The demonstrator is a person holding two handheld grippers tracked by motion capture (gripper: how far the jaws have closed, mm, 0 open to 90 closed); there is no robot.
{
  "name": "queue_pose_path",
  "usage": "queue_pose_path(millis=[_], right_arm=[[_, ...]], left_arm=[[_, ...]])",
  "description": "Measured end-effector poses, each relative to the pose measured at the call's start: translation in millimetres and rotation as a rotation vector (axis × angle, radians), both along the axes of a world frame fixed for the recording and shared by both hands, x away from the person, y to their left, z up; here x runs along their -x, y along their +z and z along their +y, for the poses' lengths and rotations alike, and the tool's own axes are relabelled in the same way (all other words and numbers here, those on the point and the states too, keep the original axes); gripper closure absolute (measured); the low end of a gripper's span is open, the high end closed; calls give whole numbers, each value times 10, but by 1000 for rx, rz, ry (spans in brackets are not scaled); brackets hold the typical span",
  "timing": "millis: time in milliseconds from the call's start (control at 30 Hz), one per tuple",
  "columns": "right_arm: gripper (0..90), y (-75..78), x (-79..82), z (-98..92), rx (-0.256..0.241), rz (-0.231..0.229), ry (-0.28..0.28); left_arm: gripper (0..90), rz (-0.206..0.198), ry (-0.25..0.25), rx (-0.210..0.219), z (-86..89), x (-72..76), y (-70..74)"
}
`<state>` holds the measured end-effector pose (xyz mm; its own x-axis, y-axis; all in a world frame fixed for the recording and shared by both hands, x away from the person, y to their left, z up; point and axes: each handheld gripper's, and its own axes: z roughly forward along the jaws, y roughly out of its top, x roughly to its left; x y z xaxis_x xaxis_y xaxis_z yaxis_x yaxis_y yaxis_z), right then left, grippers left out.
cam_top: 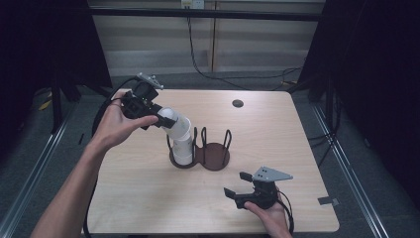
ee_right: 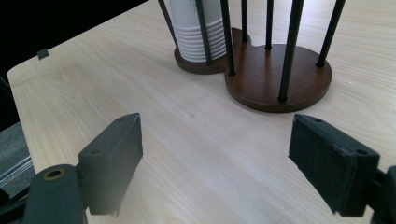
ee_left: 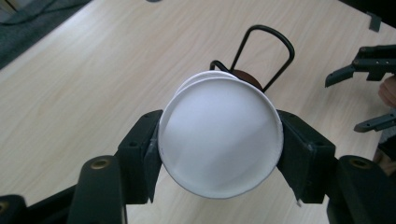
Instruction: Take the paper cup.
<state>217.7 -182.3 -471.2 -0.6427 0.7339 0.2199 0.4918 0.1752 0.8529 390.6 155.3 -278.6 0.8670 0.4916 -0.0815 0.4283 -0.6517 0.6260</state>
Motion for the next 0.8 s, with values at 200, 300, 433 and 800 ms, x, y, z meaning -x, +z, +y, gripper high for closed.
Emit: queue_pose_path(millis=[200,300,433,800], right_arm=[[172,-2,-2,0,-2,1,-3],[172,-4,-4,5,0,1,-2],[172,-6,-6,5,0,2,-3],[171,-11,-17,3,-5,3,-5]], left_arm=[[376,-6,18,45,82,69,-15],[376,-18,10,52,123,104,-28],[376,-53,17,94,179,193,-30],[376,-83,-11,152,201,381,-139]])
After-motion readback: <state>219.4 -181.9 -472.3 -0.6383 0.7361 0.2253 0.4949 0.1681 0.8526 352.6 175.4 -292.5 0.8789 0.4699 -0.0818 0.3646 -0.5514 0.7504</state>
